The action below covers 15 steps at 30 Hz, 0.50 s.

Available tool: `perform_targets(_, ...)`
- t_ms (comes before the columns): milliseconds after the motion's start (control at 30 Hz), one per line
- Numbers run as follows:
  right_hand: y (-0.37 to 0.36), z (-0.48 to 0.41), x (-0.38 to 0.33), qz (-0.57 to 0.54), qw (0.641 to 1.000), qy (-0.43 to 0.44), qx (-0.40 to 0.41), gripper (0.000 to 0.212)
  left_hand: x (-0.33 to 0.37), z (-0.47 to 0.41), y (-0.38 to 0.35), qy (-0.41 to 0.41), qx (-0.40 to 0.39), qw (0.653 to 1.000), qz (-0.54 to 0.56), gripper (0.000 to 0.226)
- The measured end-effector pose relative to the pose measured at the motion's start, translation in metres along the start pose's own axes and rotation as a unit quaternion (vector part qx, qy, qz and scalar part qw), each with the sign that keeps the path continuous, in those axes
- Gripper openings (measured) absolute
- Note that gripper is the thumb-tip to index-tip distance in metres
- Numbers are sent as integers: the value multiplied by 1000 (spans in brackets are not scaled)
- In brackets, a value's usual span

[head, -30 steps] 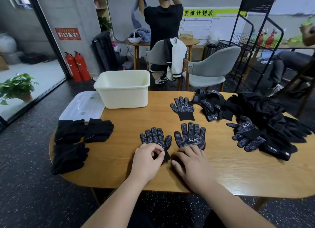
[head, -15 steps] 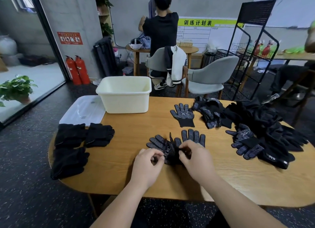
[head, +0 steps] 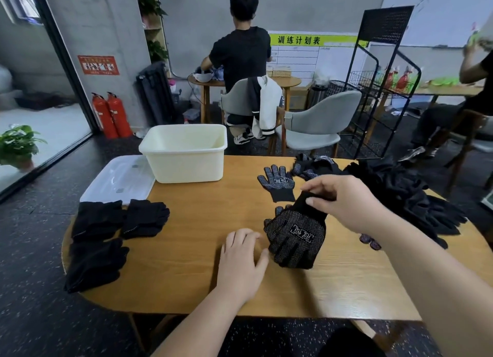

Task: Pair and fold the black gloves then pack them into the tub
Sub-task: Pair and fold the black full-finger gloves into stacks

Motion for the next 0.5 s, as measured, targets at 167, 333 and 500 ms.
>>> perform_targets(167, 20, -21, -4, 36, 991, 34, 121, 23, 9, 2, -13, -63, -47, 994, -75, 53)
perform_targets(333, -13, -6, 1, 126, 970, 105, 178, 25, 14, 5, -16, -111, -63, 988, -91, 53)
perform_targets(500, -118, 22, 56, 206, 975, 88, 1, 21, 16, 7, -17, -120, -85, 985, -89, 53)
Point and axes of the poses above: each hand's wrist, its own z-axis away from the middle knuckle, its own y-axis out of the back of the hand, x = y × z, the point moved 5 cm from there along -z, towards the middle knuckle, and after that the axes turned 1 degree about z, right-handed, at the moved point
